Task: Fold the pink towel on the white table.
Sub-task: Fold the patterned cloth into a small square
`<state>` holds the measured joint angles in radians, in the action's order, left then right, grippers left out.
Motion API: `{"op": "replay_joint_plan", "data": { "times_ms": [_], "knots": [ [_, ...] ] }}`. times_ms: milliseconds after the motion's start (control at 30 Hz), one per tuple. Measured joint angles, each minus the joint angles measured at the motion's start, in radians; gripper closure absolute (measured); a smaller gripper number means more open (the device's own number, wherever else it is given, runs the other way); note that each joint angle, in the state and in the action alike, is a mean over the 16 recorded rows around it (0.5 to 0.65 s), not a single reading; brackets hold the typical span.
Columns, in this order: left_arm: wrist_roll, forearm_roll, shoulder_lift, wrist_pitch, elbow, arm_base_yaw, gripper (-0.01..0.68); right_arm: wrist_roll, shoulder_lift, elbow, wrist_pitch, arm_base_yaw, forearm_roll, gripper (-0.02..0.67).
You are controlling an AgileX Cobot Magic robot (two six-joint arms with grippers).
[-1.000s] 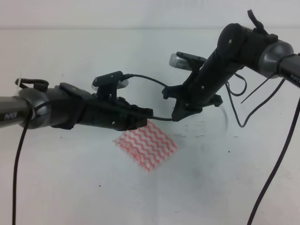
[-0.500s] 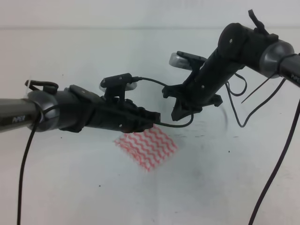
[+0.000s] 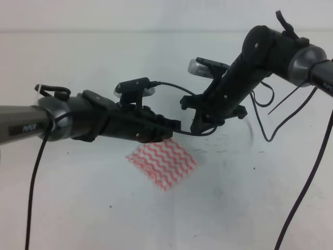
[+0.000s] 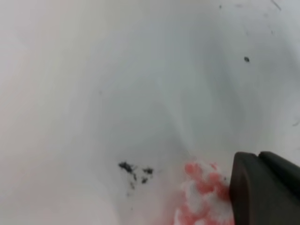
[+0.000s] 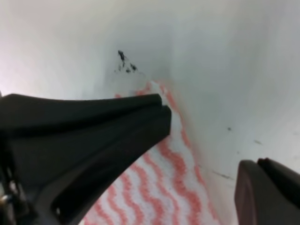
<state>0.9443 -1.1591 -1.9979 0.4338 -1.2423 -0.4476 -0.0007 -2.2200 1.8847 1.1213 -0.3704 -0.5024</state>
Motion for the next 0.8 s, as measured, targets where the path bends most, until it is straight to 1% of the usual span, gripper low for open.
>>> {"op": "replay_joint_plan", "data": {
  "times_ms": [300,800],
  "knots": [
    [-0.022,0.045,0.0,0.042,-0.023,0.0,0.68,0.0,0.001,0.0,0.009,0.014,0.002,0.667],
    [-0.263,0.317,0.012,0.077,-0.026,0.0,0.678,-0.007,-0.001,0.0,0.028,0.027,-0.028,0.667]
  ]
}}
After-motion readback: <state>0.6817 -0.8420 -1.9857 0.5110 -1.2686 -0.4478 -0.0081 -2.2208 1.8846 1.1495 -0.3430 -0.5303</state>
